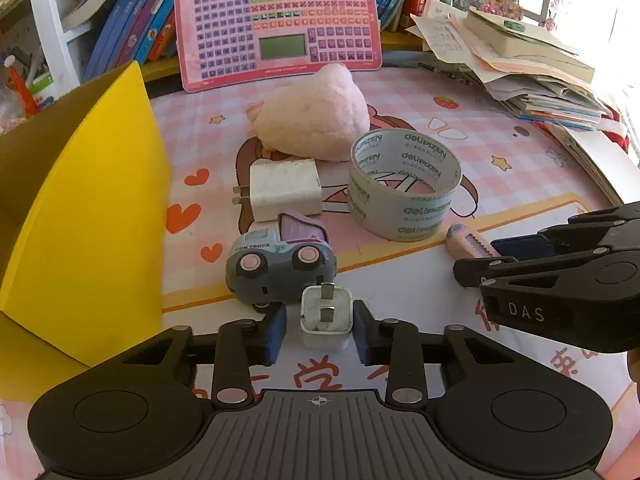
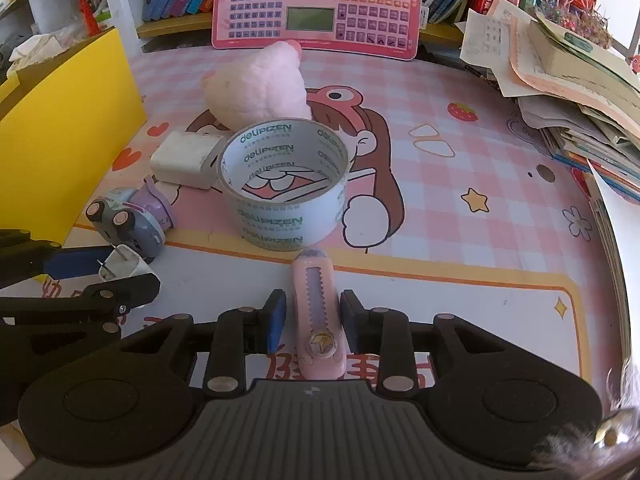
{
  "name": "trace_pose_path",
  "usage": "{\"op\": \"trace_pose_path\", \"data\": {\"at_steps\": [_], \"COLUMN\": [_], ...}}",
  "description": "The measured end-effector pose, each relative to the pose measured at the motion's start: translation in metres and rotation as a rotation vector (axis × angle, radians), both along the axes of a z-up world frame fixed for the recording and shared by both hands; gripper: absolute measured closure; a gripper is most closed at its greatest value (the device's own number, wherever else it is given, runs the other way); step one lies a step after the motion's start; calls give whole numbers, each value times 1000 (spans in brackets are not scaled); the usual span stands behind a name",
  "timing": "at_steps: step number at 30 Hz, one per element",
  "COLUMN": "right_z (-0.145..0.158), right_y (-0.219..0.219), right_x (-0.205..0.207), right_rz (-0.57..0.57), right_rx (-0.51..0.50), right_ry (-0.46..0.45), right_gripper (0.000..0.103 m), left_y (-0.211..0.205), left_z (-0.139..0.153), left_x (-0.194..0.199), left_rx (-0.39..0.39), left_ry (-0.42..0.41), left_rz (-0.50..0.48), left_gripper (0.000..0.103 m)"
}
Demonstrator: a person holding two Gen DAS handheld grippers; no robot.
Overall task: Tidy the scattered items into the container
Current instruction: 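Grasp the pink stick with the right tool while the left tool grasps the white charger plug, then carry the pink stick and charger plug toward the yellow box with both tools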
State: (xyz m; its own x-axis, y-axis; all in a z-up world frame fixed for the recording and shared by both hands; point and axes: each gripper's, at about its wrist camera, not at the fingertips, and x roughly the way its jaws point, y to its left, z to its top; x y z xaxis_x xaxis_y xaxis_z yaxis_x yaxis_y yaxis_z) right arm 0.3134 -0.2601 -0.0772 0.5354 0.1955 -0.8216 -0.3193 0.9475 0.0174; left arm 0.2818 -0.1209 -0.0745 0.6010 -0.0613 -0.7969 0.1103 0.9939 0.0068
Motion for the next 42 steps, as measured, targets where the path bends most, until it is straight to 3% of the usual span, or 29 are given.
{"op": "trace_pose_path", "data": {"at_steps": [3, 6, 23, 33, 42], "right_z": [0, 0, 21, 41, 48], "right_y": [1, 3, 13, 51, 91], "right_x": [0, -1, -63, -112, -163], "right_rz": [13, 35, 61, 83, 87], "right_rx": [-8, -16, 56, 51, 53], "right_ry": [-6, -7, 37, 4, 11], "right_gripper": [74, 80, 80, 80, 80], "left_y": [-4, -5, 19, 62, 111], "left_z": [-2, -2, 26, 41, 45], "left_x": [0, 0, -59, -114, -161], "left_rx": [15, 15, -83, -135, -158], "left_ry": [11, 15, -16, -69, -64], "left_rz": [-26, -53, -105, -109, -98], "left_gripper": [79, 79, 79, 79, 79]}}
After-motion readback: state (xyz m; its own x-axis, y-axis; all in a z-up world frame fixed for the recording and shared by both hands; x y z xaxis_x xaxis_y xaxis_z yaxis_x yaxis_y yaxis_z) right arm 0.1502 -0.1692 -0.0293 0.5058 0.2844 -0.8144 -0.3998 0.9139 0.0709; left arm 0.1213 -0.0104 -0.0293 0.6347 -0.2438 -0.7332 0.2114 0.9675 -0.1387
